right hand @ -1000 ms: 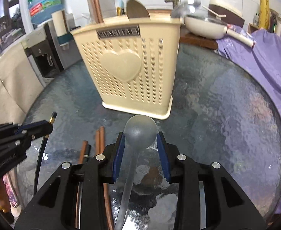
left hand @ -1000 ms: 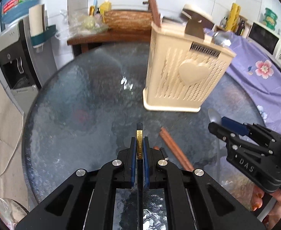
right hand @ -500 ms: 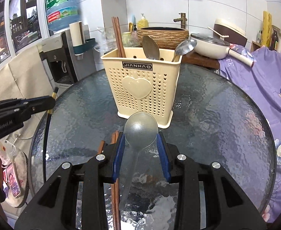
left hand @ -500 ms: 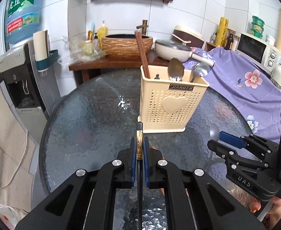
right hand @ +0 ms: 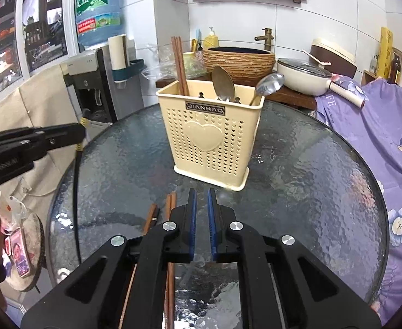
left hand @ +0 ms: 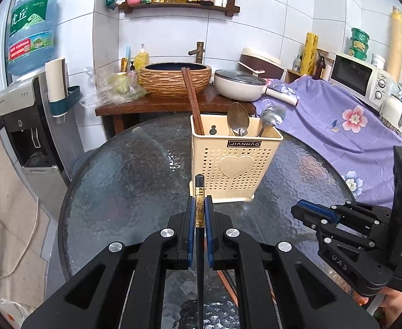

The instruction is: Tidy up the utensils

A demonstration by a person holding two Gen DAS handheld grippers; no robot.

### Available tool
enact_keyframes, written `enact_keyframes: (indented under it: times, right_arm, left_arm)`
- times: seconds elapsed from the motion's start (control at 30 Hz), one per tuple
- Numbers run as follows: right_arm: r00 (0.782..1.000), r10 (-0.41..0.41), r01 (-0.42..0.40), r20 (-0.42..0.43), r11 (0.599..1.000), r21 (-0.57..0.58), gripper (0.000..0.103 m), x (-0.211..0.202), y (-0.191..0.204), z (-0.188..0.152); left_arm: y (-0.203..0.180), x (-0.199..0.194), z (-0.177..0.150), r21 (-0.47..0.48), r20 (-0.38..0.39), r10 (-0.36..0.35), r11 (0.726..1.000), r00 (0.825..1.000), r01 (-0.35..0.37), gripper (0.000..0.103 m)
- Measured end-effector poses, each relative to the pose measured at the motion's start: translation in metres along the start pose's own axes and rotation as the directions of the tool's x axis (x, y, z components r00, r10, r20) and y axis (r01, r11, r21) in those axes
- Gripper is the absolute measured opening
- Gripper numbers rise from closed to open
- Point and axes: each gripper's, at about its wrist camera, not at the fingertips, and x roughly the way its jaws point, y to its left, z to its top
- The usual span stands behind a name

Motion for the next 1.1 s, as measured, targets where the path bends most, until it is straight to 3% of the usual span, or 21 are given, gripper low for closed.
enact_keyframes:
  times: [0.53,0.6,0.67,1.1]
  right_arm:
    - [0.997,-0.018,0.021,-0.078,0.999,0.038,0.011,0.038,-0.014,-0.008]
    - [0.995,-0.003,0.007,-0.104,0.999,0.039,0.018,0.047,-0.013,-0.010]
    - [0.994,0.006,0.000,-0.108,0.999,0.050,0.035,0.052,-0.013,-0.012]
    - [0.968,0.010,-0.021,-0.252,0.999,-0.037,0.035,0.123,0.005,-0.025]
  left_arm:
    - [0.001,0.001,0.002,-0.004,0.008,0.003,1.000,1.000,-0.003,0.007]
    - [0.001,0.000,0.003,-0.005,0.009,0.002,1.000,1.000,-0.002,0.007]
    - [0.001,0.000,0.004,-0.005,0.011,0.001,1.000,1.000,-0.001,0.007]
    - [0.000,-0.002,0.005,0.000,0.009,-0.005,1.000,1.000,0.005,0.007]
